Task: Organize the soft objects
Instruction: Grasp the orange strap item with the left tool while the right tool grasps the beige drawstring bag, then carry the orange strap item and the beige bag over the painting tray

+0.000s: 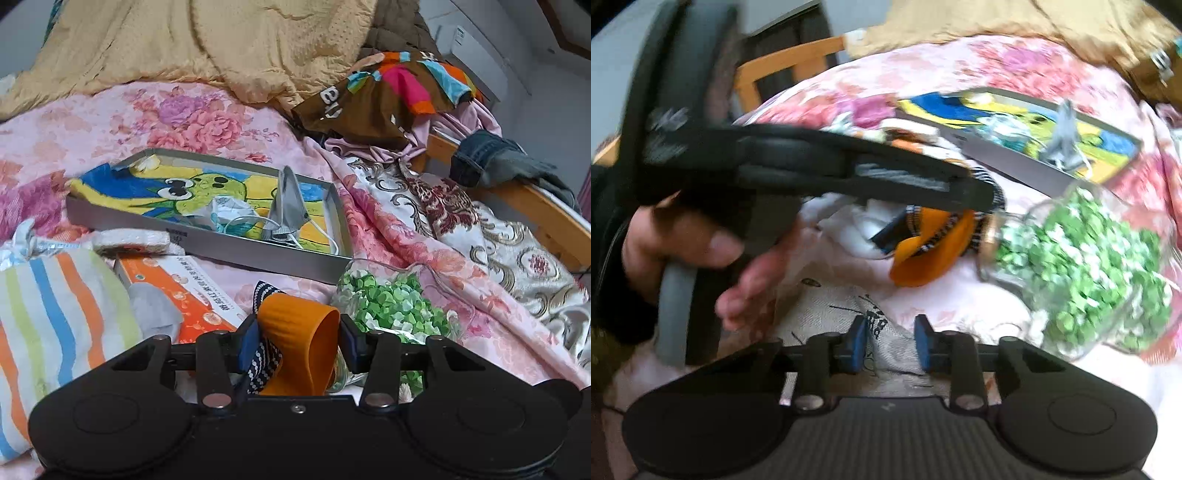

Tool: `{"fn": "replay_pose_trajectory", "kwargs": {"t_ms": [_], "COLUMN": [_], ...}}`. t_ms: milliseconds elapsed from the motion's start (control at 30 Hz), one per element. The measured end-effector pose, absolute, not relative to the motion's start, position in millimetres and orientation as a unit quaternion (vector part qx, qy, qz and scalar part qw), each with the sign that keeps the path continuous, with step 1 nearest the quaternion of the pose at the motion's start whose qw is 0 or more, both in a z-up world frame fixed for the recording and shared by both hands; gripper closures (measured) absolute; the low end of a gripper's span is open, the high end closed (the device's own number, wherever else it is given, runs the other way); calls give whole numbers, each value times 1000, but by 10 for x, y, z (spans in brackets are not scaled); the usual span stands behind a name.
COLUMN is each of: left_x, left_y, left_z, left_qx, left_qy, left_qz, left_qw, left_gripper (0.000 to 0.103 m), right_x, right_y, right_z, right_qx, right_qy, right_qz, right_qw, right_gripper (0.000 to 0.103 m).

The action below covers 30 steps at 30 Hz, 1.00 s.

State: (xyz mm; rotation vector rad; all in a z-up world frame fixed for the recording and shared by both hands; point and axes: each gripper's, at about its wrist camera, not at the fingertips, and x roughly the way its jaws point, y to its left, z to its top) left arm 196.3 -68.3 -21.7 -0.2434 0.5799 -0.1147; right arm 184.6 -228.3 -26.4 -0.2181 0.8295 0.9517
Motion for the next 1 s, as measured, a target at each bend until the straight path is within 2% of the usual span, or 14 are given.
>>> {"fn": "replay_pose_trajectory", "kwargs": {"t_ms": [200, 433, 633, 1000], "left_x": [1939, 1851, 1753, 1670], "left_y": [-526, -503, -505, -509], "left_z": [-179, 10, 232, 651], "left_qx": [-188, -202, -196, -193], "left_qy": [280, 254, 226, 182], "left_qz": [-38, -29, -50, -51], "left_qw": [941, 946, 953, 963], "left_gripper": [55, 55, 56, 56], "right_x": [1962, 1891, 1786, 1658], "right_y": [-2450, -2477, -2682, -2798], "right_z": [-225, -164, -44, 197], "right_qx": [-60, -47, -25, -4], "right_qy": [387, 356, 337, 257], "right_qz": [418, 412, 389, 372], "right_qw": [820, 837, 857, 892], "right_gripper": [89, 97, 97, 97]}}
